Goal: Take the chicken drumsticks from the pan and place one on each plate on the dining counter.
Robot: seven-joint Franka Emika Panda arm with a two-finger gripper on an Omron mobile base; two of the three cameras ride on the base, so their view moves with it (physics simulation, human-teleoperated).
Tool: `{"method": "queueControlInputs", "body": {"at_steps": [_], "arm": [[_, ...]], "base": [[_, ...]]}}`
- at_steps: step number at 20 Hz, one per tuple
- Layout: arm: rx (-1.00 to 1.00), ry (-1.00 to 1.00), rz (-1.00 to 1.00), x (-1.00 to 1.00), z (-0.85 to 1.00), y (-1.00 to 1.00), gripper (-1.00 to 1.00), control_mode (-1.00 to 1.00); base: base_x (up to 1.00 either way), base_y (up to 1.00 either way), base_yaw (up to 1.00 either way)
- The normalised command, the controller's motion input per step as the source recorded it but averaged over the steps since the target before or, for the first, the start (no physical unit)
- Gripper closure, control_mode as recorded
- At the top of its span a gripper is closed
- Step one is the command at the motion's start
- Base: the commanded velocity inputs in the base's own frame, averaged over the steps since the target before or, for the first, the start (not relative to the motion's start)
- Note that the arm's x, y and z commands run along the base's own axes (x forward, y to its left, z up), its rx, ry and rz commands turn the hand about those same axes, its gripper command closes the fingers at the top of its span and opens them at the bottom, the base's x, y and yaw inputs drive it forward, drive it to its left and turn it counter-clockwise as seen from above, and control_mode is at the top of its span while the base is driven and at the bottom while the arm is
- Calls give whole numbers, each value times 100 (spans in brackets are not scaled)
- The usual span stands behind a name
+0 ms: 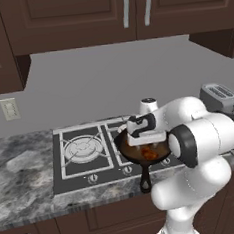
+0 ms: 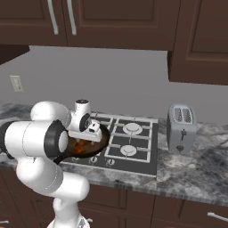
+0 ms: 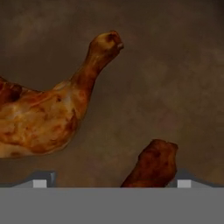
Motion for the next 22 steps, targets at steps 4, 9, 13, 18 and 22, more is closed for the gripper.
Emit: {"method": "queueControlInputs", "body": {"at_steps": [4, 9, 13, 18, 22], "arm": [[-2, 5, -4, 9, -57, 7, -100, -100], [-1, 2, -9, 0, -62, 2, 100, -100], [0, 0, -27, 0, -67, 6, 100, -100], [0, -11, -45, 0, -50, 24, 100, -100], [4, -7, -49, -3, -17, 12, 100, -100]], "base": [[0, 0, 0], [0, 0, 0], [0, 0, 0], [0, 0, 0], [0, 0, 0]]}}
